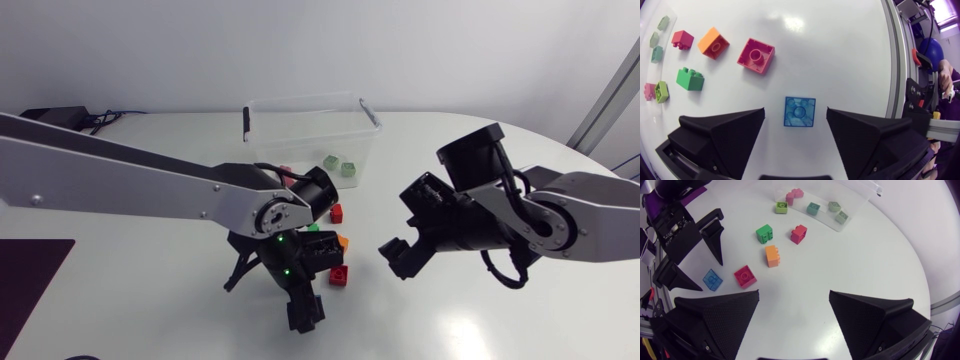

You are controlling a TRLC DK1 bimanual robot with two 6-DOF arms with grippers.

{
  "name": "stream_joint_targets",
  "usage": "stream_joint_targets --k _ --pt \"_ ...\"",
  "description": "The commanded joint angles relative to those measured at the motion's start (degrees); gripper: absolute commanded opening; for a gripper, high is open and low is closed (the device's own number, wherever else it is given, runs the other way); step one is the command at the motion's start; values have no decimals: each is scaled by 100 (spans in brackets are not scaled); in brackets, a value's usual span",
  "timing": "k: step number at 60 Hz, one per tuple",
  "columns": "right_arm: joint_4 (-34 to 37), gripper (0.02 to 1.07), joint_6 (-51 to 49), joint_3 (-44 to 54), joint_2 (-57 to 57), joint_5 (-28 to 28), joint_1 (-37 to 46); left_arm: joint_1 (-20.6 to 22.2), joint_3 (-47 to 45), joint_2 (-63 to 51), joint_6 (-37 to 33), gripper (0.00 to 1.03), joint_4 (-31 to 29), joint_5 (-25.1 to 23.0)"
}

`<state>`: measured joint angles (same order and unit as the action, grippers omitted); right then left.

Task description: Place the duplo bricks in the container

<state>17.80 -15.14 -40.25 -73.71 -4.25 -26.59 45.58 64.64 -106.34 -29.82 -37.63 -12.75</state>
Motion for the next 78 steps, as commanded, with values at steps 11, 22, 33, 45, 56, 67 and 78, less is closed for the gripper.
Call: stream_joint_targets --k 11,22,33,45,56,67,78 --pt "101 103 -200 175 120 47 -39 161 119 -378 -129 46 -184 150" --pt "74 103 -438 360 103 3 -215 188 5 -334 -129 25 27 256" --pt "-66 103 -490 395 -293 -392 -523 135 -268 105 -85 23 317 203" --pt "-295 103 -508 149 -996 -638 -786 -111 -391 905 -23 22 353 98" --pt "-356 103 -596 -282 -1620 -647 -962 -630 -189 1705 -6 22 370 89" --pt "-330 103 -789 -765 -2209 -656 -962 -1385 163 2100 -6 22 590 -34" --pt "-189 102 -921 -1090 -2569 -656 -1024 -2159 629 2012 170 22 977 -272"
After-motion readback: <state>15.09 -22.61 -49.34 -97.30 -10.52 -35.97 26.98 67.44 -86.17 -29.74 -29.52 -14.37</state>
